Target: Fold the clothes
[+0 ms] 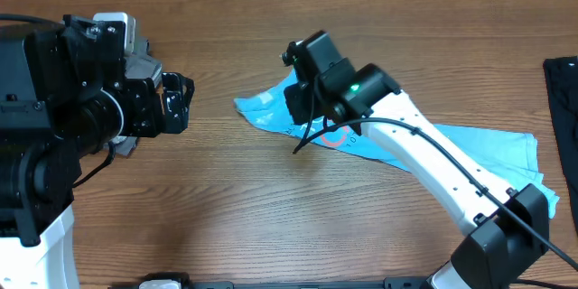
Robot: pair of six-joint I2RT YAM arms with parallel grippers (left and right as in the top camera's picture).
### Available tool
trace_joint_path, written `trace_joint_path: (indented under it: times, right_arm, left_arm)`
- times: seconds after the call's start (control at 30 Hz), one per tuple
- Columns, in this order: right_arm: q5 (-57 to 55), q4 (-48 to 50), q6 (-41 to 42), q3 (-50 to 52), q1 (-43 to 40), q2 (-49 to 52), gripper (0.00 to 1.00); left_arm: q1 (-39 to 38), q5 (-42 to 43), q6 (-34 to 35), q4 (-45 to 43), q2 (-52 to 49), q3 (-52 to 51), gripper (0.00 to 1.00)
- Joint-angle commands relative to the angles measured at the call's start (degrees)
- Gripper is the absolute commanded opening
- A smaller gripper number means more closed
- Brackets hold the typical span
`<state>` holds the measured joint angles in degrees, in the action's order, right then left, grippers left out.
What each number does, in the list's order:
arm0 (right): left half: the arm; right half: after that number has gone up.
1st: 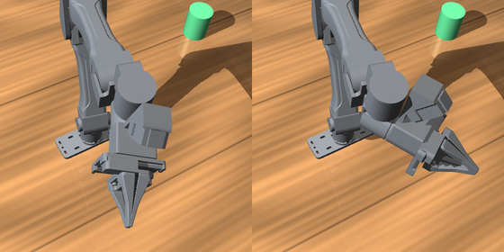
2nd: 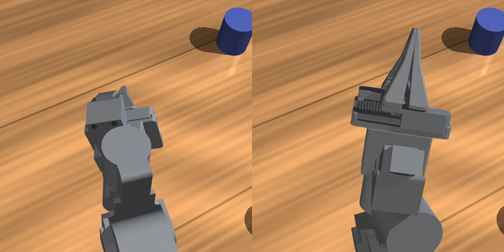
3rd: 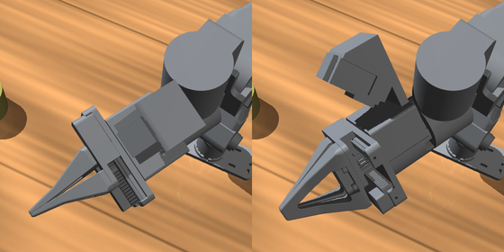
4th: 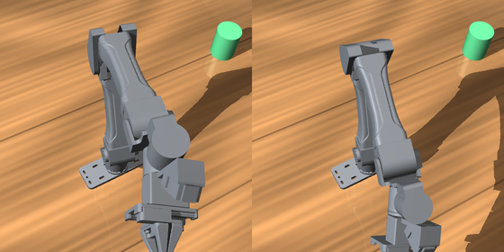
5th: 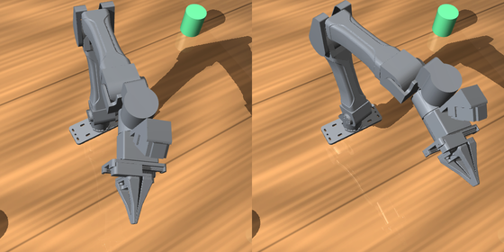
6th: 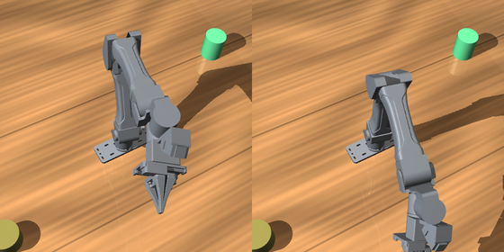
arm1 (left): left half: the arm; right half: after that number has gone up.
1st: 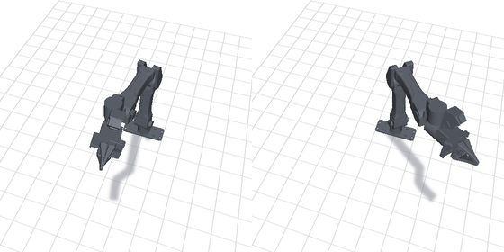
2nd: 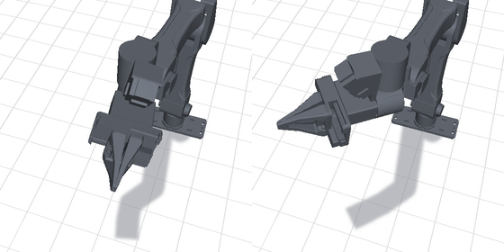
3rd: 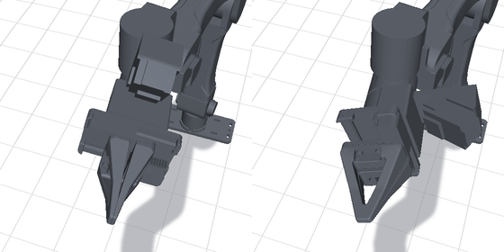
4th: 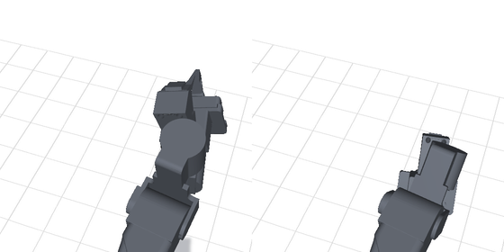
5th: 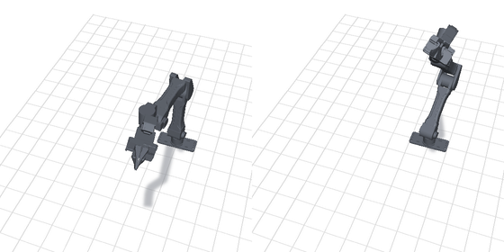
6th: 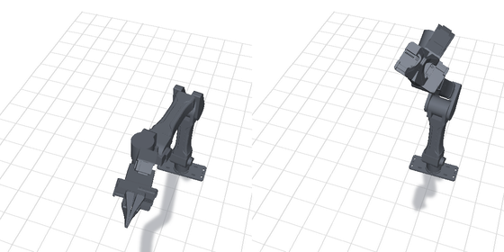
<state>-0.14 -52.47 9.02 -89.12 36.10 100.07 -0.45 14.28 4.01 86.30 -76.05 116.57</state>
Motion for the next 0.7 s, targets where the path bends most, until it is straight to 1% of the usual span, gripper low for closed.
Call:
trace_joint_path:
  times: [0.0, 0.03, 0.2, 0.27, 0.33, 0.37, 0.4, 0.43, 0.5, 0.57, 0.67]
  right_arm:
    - [-5.4, -0.6, 3.3, -0.2, -4.1, -0.8, 0.38]
    - [-4.4, -1.0, 4.8, -0.2, -5.9, -0.8, 0.47]
    - [8.4, -2.0, 4.7, -0.2, -13.6, -0.1, 0.53]
    - [9.3, -3.4, 5.1, -0.2, -15.5, 0.9, 0.52]
    - [9.2, -5.3, 5.9, -0.1, -17.0, 2.3, 0.44]
    - [9.2, -6.3, 5.9, -0.1, -17.6, 3.0, 0.41]
    - [9.2, -7.3, 5.9, -0.1, -18.5, 3.5, 0.39]
    - [9.2, -8.0, 6.1, -0.1, -19.2, 3.6, 0.38]
    - [9.3, -8.8, 6.6, -0.1, -20.7, 3.6, 0.38]
    - [9.5, -9.5, 8.8, -0.1, -22.3, 3.2, 0.42]
    - [12.9, -11.0, 8.8, -0.1, -25.0, 2.8, 0.42]
  left_arm:
    - [-0.2, -0.7, -1.3, 0.5, -0.1, 0.8, 1.0]
    - [-0.3, -0.7, -1.3, 0.8, -0.2, 0.8, 1.0]
    - [-0.4, 0.7, -1.3, 3.4, -2.6, 0.3, 1.0]
    - [-0.6, 1.0, -1.3, 3.9, -4.2, -1.0, 0.96]
    - [-1.5, 1.7, -1.3, 3.6, -6.2, -2.7, 0.92]
    - [-2.3, 2.5, -1.5, 3.1, -7.3, -3.8, 0.88]
    - [-3.3, 3.3, -1.9, 2.3, -8.6, -5.2, 0.83]
    - [-4.3, 3.3, -2.4, 1.5, -9.9, -6.4, 0.81]
    - [-6.5, 3.1, -2.8, -1.3, -13.0, -9.2, 0.82]
    - [-8.4, 3.1, -2.8, -4.7, -16.2, -11.0, 0.84]
    - [-11.3, 3.2, -2.8, -9.7, -22.4, -11.9, 0.85]
